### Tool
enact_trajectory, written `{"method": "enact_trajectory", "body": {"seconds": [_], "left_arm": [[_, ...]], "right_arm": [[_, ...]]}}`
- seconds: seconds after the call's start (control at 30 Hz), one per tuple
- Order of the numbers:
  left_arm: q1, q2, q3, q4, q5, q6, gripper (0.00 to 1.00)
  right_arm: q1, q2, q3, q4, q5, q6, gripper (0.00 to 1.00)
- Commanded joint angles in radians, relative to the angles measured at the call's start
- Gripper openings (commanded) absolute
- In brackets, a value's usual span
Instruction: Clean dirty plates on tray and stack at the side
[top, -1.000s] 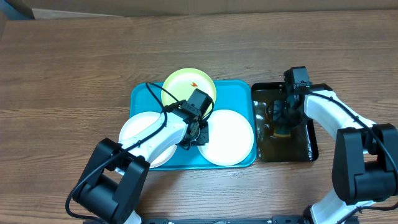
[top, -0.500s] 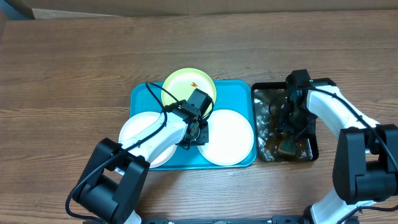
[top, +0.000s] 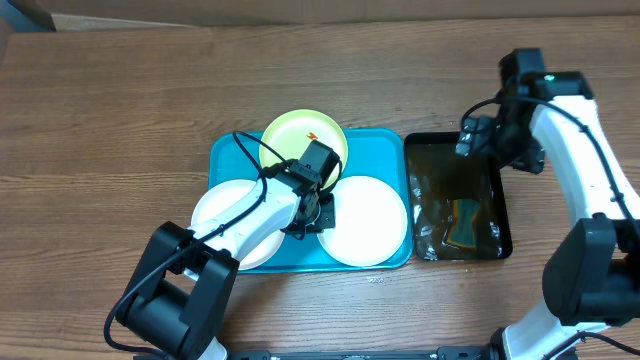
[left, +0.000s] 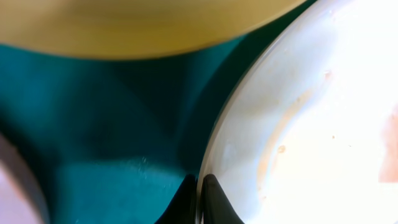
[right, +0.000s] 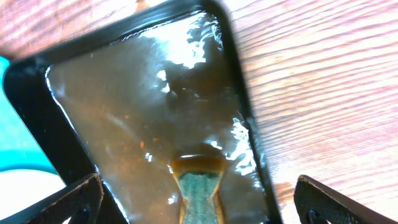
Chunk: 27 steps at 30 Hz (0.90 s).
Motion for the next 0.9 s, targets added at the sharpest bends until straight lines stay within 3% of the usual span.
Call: {"method": "enact_trajectory", "body": {"seconds": [0.0, 0.37, 0.53, 0.87], "left_arm": [[0.017, -0.014, 0.079, -0.052, 0.003, 0.061, 0.04], [0.081, -0.023, 0.322, -0.249, -0.035, 0.197, 0.04], [0.083, -0.023, 0.403, -0.323, -0.129, 0.211, 0.04], [0.053, -0.023, 0.478, -0.172, -0.134, 0.218, 0.04]], "right_arm": [[-0.043, 0.003, 0.048, -0.013, 0.007, 0.001, 1.0], [-0.115, 0.003, 0.048, -0.006, 0.007, 0.002, 1.0], [-0.145, 0.003, 0.048, 0.022, 0.007, 0.01, 1.0], [-0.271, 0.005, 0.021, 0.178, 0.008, 0.081, 1.0]]}}
